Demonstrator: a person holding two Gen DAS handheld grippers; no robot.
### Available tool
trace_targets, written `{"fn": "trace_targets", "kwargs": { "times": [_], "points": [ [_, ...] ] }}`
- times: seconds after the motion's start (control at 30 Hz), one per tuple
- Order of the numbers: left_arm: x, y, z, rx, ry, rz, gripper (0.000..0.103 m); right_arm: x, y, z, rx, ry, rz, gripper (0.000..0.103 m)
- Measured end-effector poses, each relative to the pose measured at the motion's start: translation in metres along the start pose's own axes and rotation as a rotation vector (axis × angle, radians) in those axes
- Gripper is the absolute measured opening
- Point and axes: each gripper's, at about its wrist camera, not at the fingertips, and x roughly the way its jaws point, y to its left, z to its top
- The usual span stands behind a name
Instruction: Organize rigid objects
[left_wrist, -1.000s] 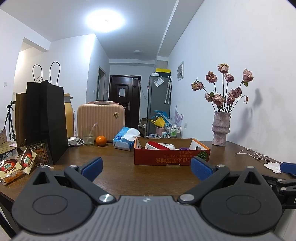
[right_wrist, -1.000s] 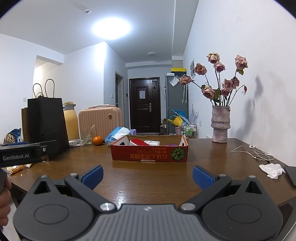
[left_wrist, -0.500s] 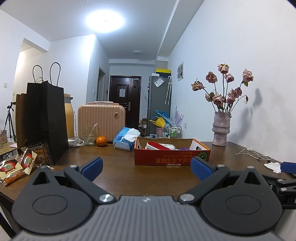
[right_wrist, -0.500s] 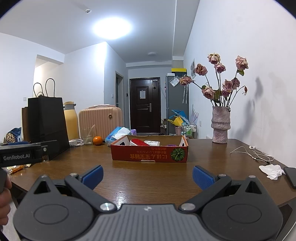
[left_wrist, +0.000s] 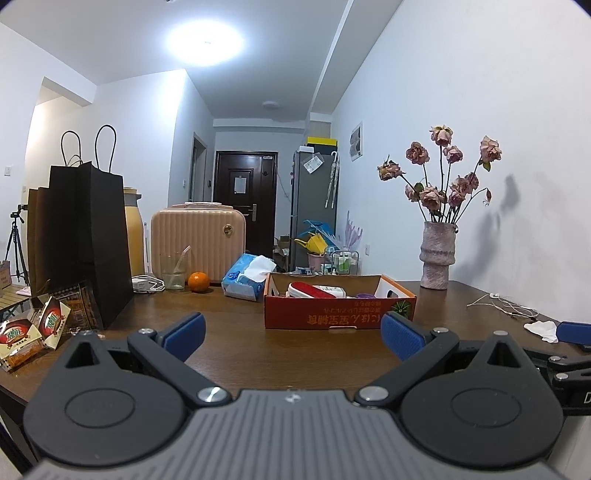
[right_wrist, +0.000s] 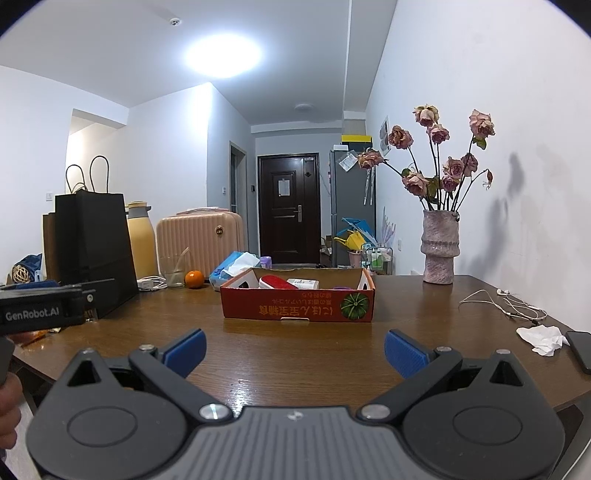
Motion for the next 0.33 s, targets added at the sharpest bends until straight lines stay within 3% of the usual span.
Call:
{"fn": "trace_targets", "kwargs": {
  "times": [0.33],
  "points": [
    [0.0034, 0.0056, 0.0008, -0.045, 0.022, 0.02, 0.103, -0.0002, 0.0003, -0.0019, 0.001, 0.003, 0.001, 0.103]
  ]
}}
